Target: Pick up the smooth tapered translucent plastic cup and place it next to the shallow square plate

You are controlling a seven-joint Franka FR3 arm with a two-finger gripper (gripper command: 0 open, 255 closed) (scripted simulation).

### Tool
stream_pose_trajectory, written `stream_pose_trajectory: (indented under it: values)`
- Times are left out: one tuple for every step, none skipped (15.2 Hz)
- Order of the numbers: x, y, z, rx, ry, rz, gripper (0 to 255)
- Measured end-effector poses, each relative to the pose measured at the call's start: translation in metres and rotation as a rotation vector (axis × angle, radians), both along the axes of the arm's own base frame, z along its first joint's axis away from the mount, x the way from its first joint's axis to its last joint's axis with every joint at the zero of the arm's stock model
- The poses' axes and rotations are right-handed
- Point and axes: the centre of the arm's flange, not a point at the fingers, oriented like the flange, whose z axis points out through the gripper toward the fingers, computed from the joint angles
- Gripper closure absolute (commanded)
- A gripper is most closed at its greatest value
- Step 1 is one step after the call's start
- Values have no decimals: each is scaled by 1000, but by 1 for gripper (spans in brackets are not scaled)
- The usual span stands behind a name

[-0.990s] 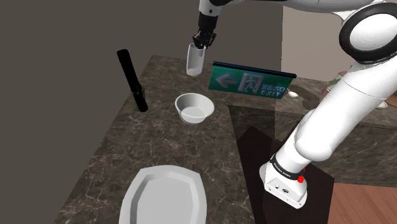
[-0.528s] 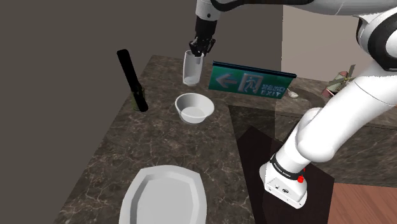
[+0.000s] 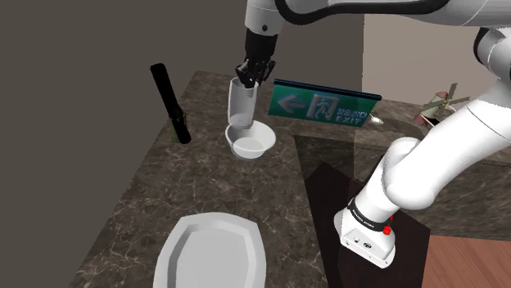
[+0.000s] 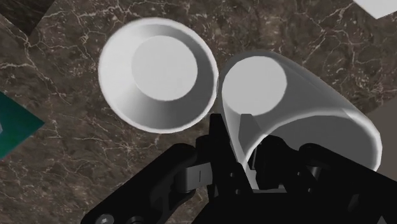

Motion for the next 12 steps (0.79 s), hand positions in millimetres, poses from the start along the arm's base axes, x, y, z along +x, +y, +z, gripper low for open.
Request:
stream_pose_trajectory:
  values:
    - [-8, 7, 2, 0, 0, 0, 255]
    - [-15, 20, 2, 0, 0, 0, 255]
    - [-24, 30, 0, 0, 0, 0, 255]
    - [-33, 40, 1, 0, 0, 0, 255]
    - [-42, 52, 2, 0, 0, 0, 255]
    - [-49, 62, 3, -1, 0, 0, 255]
    - [-56, 71, 2, -1, 0, 0, 255]
    - [-62, 82, 4, 0, 0, 0, 255]
    - [-69, 93, 5, 0, 0, -1, 255]
    - [-78, 106, 3, 0, 0, 0, 255]
    - [-87, 119, 3, -1, 0, 0, 255]
    - [-92, 127, 1, -1, 0, 0, 255]
